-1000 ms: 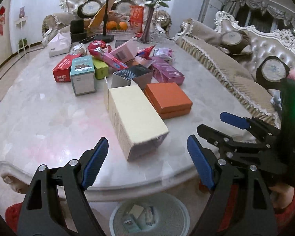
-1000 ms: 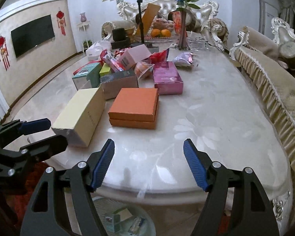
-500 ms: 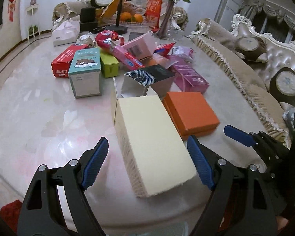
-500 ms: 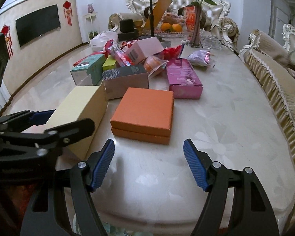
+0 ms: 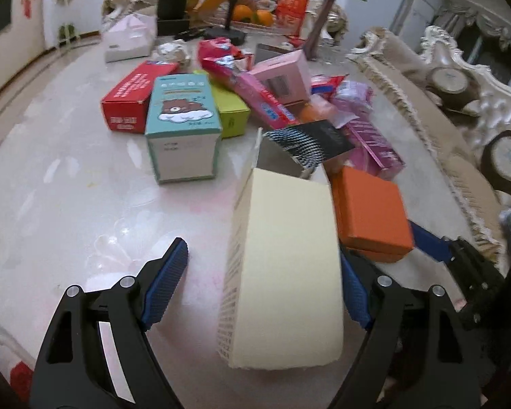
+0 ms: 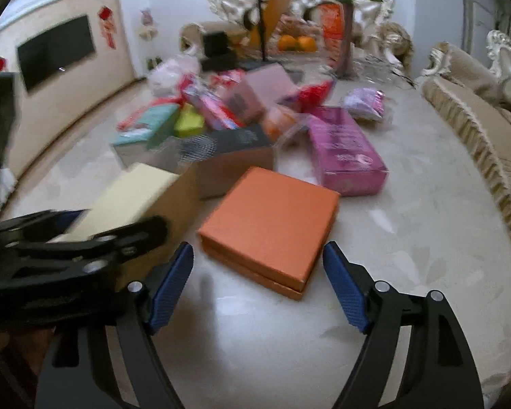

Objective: Collect trash
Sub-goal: 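Grasp the orange box with the right tool while the left grasps a cream box, then carry both boxes over the wastebasket and open both tools to drop them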

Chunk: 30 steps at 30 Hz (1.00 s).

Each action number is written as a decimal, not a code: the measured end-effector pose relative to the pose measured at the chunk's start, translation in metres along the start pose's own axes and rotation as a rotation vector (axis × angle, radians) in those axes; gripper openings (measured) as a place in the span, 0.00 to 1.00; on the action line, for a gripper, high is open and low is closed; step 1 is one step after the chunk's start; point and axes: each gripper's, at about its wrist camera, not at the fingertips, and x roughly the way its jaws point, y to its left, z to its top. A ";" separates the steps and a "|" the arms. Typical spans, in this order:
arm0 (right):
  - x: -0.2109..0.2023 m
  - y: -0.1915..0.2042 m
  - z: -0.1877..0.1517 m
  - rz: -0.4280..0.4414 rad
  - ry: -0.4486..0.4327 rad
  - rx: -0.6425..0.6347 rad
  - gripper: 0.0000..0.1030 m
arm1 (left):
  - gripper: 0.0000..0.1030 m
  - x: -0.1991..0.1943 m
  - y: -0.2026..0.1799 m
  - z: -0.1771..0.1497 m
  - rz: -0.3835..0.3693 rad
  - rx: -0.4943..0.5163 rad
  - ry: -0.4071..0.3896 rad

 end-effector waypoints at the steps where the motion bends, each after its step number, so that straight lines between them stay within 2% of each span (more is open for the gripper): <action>1: -0.002 0.003 -0.001 -0.014 -0.009 -0.006 0.72 | 0.78 -0.001 0.001 0.000 -0.002 0.004 -0.001; 4: 0.003 0.012 0.000 -0.075 -0.014 -0.018 0.73 | 0.78 0.002 0.007 0.002 -0.028 -0.008 0.014; 8: 0.013 0.015 0.007 -0.127 0.004 0.050 0.78 | 0.78 0.002 0.010 0.006 -0.021 -0.014 0.019; 12: 0.024 0.017 0.009 -0.195 0.026 0.038 0.79 | 0.78 0.005 0.011 0.008 -0.003 0.013 0.021; 15: 0.030 0.007 0.010 -0.147 0.046 0.058 0.79 | 0.75 0.005 0.012 0.007 -0.019 0.018 0.013; 18: 0.025 0.003 0.008 -0.126 0.061 0.046 0.77 | 0.53 0.004 0.011 0.006 0.006 0.053 0.006; 21: 0.013 -0.005 0.000 -0.081 0.044 0.074 0.77 | 0.52 -0.002 0.014 -0.001 -0.041 0.043 0.002; 25: -0.004 -0.018 -0.011 -0.010 0.005 0.147 0.77 | 0.52 -0.011 0.013 -0.011 -0.033 0.056 -0.011; 30: -0.037 -0.033 -0.016 0.116 -0.040 0.223 0.77 | 0.52 -0.033 0.017 -0.027 -0.089 0.043 -0.030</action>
